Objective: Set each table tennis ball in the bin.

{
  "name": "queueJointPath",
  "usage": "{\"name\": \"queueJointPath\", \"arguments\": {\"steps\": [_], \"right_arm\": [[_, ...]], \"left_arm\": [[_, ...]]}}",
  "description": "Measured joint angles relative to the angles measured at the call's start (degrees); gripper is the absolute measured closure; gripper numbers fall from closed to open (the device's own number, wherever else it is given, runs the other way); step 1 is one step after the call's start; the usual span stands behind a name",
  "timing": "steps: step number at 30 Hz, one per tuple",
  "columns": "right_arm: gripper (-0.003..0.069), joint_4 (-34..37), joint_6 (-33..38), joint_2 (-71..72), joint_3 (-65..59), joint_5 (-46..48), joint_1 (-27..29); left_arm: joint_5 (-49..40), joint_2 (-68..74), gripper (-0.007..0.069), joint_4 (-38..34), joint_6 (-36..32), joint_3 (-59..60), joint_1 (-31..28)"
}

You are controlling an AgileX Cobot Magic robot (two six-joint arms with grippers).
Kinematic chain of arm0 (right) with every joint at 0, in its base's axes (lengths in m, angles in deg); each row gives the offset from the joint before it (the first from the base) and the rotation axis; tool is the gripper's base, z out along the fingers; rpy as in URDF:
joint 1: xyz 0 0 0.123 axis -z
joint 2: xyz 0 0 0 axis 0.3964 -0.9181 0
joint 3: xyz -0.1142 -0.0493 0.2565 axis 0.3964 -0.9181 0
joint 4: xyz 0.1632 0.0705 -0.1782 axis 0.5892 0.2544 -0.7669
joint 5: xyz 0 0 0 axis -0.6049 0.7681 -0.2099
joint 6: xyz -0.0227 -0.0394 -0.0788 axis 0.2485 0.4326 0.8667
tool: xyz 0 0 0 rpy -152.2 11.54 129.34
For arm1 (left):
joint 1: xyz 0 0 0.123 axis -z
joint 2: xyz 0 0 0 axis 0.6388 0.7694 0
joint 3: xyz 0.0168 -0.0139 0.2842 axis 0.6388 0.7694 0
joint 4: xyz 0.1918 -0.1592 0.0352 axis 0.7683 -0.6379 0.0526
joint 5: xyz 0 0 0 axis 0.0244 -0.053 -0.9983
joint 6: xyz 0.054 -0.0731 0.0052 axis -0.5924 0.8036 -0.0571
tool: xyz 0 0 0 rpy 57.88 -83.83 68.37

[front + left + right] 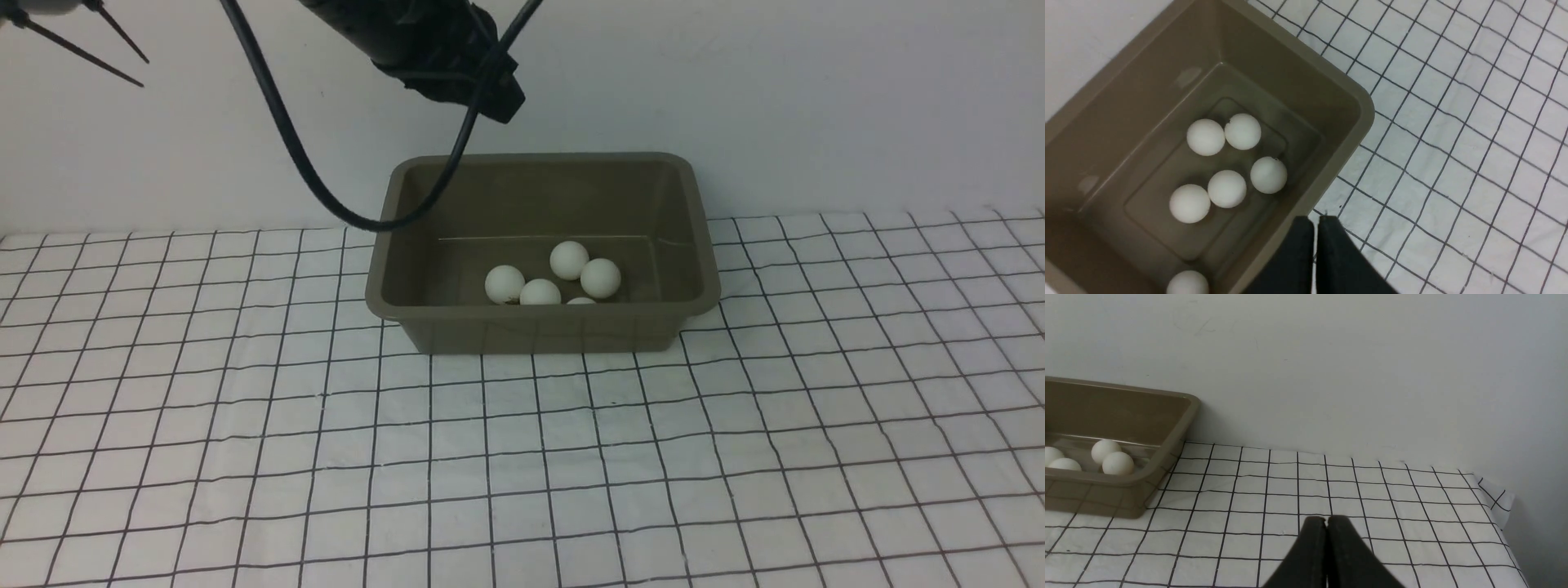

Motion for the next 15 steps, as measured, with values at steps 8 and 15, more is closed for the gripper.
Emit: {"name": "queueJointPath", "arguments": {"steps": [8, 15], "right_arm": [[0.0675, 0.0, 0.0, 0.0, 0.0, -0.1, 0.0], [0.0675, 0.0, 0.0, 0.0, 0.0, -0.1, 0.0]], "left_arm": [[14.9, -25.3, 0.0629, 10.6, 2.6, 11.0, 0.0], [35.3, -47.5, 0.0629, 24.7, 17.1, 44.5, -6.8]]}}
